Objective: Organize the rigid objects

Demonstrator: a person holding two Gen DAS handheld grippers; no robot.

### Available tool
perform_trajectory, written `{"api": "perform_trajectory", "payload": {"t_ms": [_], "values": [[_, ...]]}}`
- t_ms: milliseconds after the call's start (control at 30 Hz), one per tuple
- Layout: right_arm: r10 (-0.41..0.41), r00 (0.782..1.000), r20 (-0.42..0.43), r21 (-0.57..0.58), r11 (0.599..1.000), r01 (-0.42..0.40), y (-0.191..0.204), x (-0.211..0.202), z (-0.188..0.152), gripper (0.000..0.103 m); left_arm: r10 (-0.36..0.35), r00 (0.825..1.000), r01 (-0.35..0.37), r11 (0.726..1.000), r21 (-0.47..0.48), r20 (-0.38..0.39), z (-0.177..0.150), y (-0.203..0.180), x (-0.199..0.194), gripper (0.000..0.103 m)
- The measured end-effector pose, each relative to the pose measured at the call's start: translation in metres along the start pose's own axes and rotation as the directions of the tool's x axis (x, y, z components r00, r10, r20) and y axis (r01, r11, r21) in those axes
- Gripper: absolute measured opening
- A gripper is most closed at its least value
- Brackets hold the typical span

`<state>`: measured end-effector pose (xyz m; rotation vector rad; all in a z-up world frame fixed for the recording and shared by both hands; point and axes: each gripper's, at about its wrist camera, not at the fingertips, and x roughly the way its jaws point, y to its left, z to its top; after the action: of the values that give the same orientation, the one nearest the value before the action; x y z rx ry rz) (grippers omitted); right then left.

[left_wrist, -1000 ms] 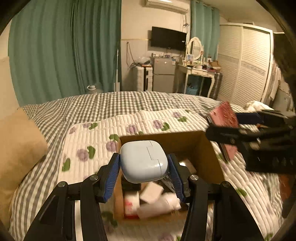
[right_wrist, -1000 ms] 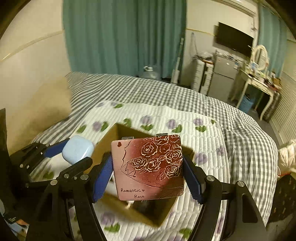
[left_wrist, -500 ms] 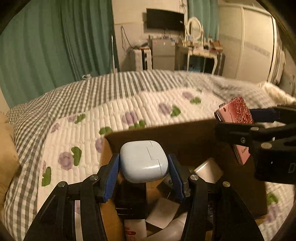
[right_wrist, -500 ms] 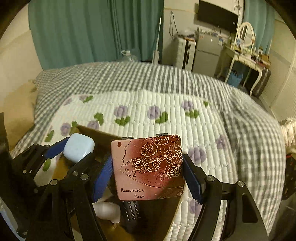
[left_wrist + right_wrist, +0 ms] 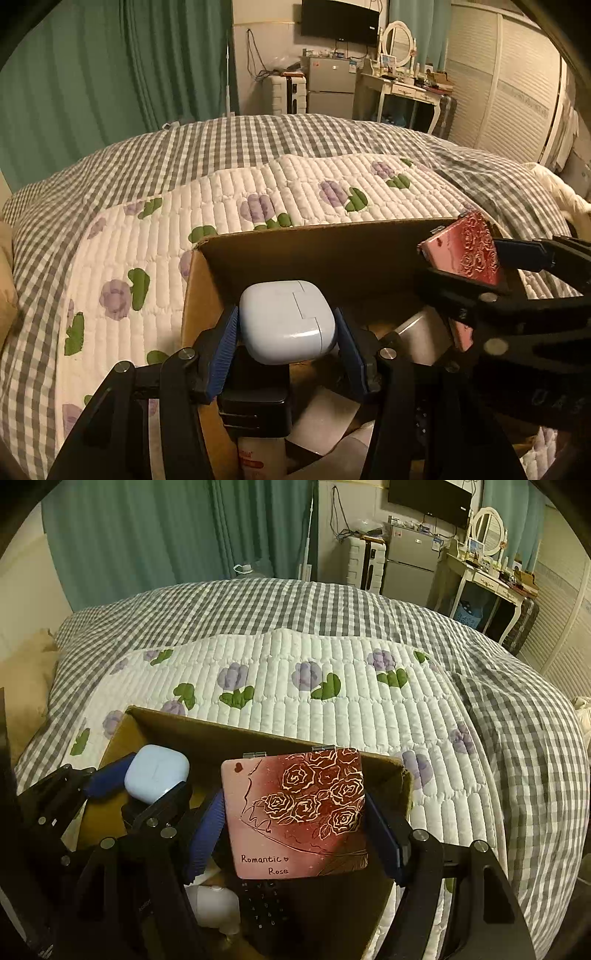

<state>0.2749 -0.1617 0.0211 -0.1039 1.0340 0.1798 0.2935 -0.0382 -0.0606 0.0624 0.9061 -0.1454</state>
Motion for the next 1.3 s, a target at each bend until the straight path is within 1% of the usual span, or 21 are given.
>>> {"api": "perform_trajectory", "payload": {"t_ms": [100,133,200,233,300,400,467,500,567,600,633,700,733,833,867,967,1067,1167,1200,1267,1300], "values": [[-0.008,1.000,0.000,0.009,1.000,0.008,0.001,0.002,0.001,0.074,0.009,1.000,-0.008,1.000,0.009,-0.017,0.000,-0.002,0.002,0.057],[-0.008,1.000,-0.004,0.018,1.000,0.008,-0.001,0.003,0.002,0.074,0.008,1.000,-0.008,1.000,0.010,-0.015,0.001,-0.002,0.000,0.065],[-0.011,1.000,0.019,0.024,1.000,0.010,-0.003,-0.005,0.003,0.076,-0.011,1.000,0.011,1.000,0.014,-0.002,0.002,-0.003,-0.005,0.071],[-0.011,0.999,0.035,0.026,1.000,0.010,-0.004,-0.011,0.005,0.077,-0.010,1.000,0.010,1.000,0.021,0.005,0.003,-0.004,-0.008,0.073],[-0.009,0.998,0.065,0.028,1.000,0.007,-0.008,-0.025,0.009,0.078,0.007,0.999,-0.008,0.999,0.040,0.033,0.007,-0.006,-0.019,0.074],[-0.019,0.992,0.127,0.034,0.999,0.015,-0.015,-0.057,0.018,0.078,0.011,0.996,-0.016,0.999,0.050,0.094,0.020,-0.004,-0.043,0.074],[-0.016,0.985,0.170,0.039,0.999,0.010,-0.019,-0.081,0.024,0.078,0.011,0.989,-0.017,0.999,0.037,0.149,0.030,0.000,-0.067,0.074],[-0.017,0.981,0.193,0.042,0.999,0.009,-0.021,-0.094,0.027,0.078,0.012,0.985,-0.017,0.999,0.029,0.174,0.035,0.002,-0.078,0.074],[-0.018,0.969,0.246,0.034,0.999,0.010,-0.023,-0.126,0.031,0.078,-0.002,0.967,-0.002,1.000,0.013,0.255,0.044,0.006,-0.111,0.074],[-0.019,0.960,0.278,0.024,1.000,0.013,-0.022,-0.144,0.031,0.078,-0.003,0.958,-0.001,1.000,0.015,0.286,0.047,0.007,-0.124,0.074],[-0.021,0.954,0.298,0.017,1.000,0.017,-0.021,-0.155,0.031,0.079,0.007,0.944,-0.014,1.000,0.018,0.330,0.051,0.008,-0.145,0.074],[-0.033,0.933,0.359,-0.003,0.999,0.037,-0.018,-0.184,0.028,0.082,0.018,0.924,-0.028,0.999,0.022,0.383,0.054,0.009,-0.172,0.074],[-0.040,0.922,0.385,-0.011,0.999,0.048,-0.017,-0.198,0.024,0.082,0.021,0.910,-0.032,0.999,0.019,0.413,0.055,0.011,-0.191,0.074],[-0.049,0.890,0.454,-0.018,0.998,0.064,-0.012,-0.235,0.010,0.082,0.038,0.889,-0.042,0.999,-0.001,0.456,0.053,0.016,-0.225,0.074],[-0.041,0.877,0.478,-0.023,0.998,0.060,-0.010,-0.248,0.003,0.082,0.074,0.881,-0.078,0.997,-0.010,0.467,0.048,0.014,-0.238,0.074],[-0.021,0.833,0.553,-0.049,0.997,0.057,-0.003,-0.277,-0.021,0.082,0.131,0.869,-0.149,0.989,0.000,0.477,0.031,0.006,-0.255,0.074],[-0.035,0.792,0.610,-0.053,0.995,0.086,0.003,-0.294,-0.050,0.085,0.114,0.863,-0.137,0.990,0.011,0.493,0.004,-0.003,-0.266,0.075],[-0.042,0.776,0.630,-0.029,0.997,0.077,0.002,-0.298,-0.079,0.088,0.082,0.859,-0.105,0.994,0.017,0.505,-0.026,-0.013,-0.268,0.080],[-0.045,0.771,0.636,-0.019,0.997,0.075,0.003,-0.297,-0.088,0.088,0.078,0.854,-0.101,0.995,0.017,0.514,-0.036,-0.015,-0.268,0.082],[-0.053,0.754,0.655,0.000,0.997,0.071,0.005,-0.292,-0.114,0.096,0.086,0.836,-0.101,0.995,-0.003,0.542,-0.055,-0.019,-0.266,0.091],[-0.060,0.747,0.662,0.011,0.997,0.071,0.006,-0.289,-0.122,0.098,0.077,0.836,-0.089,0.996,-0.004,0.544,-0.062,-0.020,-0.265,0.094]]}}
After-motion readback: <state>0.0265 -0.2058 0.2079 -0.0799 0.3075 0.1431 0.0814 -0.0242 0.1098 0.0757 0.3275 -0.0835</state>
